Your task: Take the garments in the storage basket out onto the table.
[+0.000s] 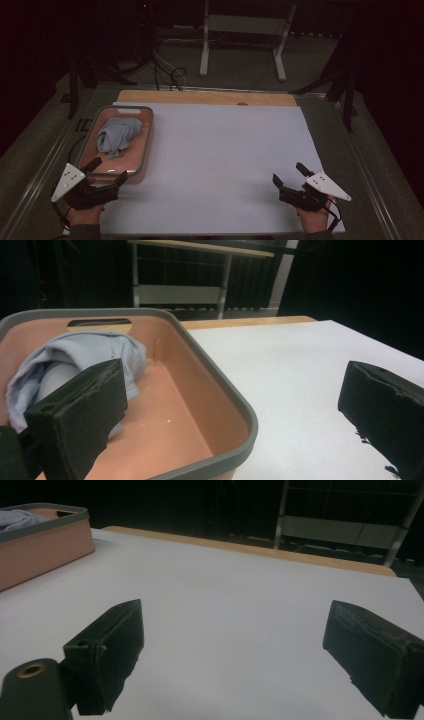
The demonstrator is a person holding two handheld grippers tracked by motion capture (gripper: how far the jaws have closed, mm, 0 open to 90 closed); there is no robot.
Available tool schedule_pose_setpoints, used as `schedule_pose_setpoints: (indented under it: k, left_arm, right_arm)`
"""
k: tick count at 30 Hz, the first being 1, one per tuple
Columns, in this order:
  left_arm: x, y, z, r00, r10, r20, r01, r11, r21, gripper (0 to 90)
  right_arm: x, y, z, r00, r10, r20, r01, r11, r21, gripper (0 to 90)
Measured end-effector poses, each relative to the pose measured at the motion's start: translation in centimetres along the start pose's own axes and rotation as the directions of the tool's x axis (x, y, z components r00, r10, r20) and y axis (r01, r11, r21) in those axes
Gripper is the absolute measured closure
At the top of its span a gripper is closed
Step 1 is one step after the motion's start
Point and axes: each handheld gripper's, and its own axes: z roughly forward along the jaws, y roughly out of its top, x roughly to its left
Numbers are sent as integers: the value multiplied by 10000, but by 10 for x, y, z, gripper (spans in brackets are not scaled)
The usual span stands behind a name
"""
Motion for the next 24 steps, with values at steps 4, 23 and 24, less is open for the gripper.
schedule_pose_setpoints:
  k: [4,23,24]
  left_arm:
    - [0,0,-1,9998,100,-159,-102,9999,-90,8]
    - [11,50,-4,9998,-134,-158,133,9999,-24,8]
    - [11,50,-4,9998,-134,-158,133,9999,-24,8]
  right_arm:
    - [2,-1,2,9997,-162,-171,164,9998,129,96]
    - [4,-3,9,9971,-206,-737,254,9976,644,96]
    - [4,-3,9,9971,-206,-737,254,9976,644,96]
